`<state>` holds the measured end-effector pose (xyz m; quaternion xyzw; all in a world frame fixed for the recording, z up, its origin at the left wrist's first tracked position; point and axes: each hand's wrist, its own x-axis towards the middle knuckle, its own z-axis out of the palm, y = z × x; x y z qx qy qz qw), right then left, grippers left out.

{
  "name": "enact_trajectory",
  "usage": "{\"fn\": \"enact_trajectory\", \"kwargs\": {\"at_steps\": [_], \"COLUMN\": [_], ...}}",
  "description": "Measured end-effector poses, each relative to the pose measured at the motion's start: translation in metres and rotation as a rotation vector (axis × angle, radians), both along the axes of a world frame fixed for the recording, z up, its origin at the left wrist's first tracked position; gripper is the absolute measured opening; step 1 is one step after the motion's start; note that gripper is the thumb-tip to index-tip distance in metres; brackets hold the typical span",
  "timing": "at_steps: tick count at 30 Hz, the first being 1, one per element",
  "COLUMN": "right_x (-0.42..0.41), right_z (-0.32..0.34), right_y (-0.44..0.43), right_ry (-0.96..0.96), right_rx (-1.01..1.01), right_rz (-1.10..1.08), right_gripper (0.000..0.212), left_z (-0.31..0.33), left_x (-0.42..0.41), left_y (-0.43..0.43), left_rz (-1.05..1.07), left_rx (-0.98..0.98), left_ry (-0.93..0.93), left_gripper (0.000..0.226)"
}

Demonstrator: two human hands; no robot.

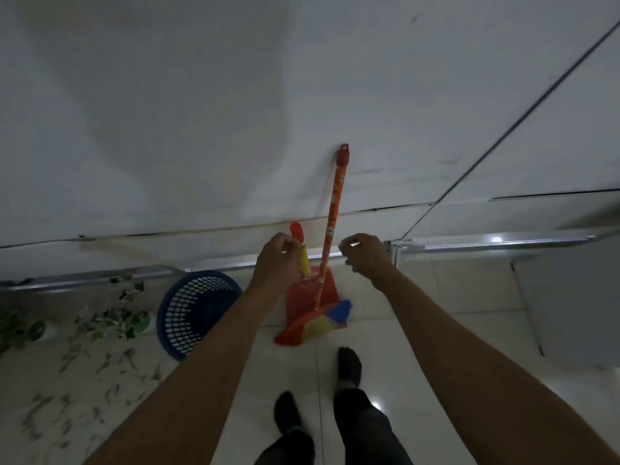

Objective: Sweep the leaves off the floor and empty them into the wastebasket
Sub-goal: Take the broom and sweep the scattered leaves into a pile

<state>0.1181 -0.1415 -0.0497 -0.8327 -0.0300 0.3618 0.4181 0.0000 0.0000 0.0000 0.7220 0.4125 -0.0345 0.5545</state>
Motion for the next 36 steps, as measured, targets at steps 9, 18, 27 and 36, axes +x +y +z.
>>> {"fn": "enact_trajectory", "kwargs": {"at_steps": [9,18,27,36], "right_x": [0.061,0.014,-0.051,-0.155], "right_z": [-0.027,-0.019,0.043,0.096], "right_y": [0.053,0.024,0.021,0.001], "right_ry": [0.091,-0.18,-0.459,-0.511], "right_rx": [-0.014,-0.184,-0.177,-0.291], "right_rz": [0.127,0.484,0.656,0.649], "right_gripper": [0.046,0.012,0.024,0.011], "left_z": [-0.031,-0.023,0.028,0.072], "left_x": [0.065,0.05,0.002,-0.109], "left_y": [0.018,-0.027,-0.043,-0.051], "left_rz": [-0.109,-0.184,-0.107,-0.272], "left_rx": [0.07,0.141,0.336,0.204], "left_ry": [0.053,0.051,-0.201,-0.324], "left_gripper": [0.035,0.063,0.028,0.014]}}
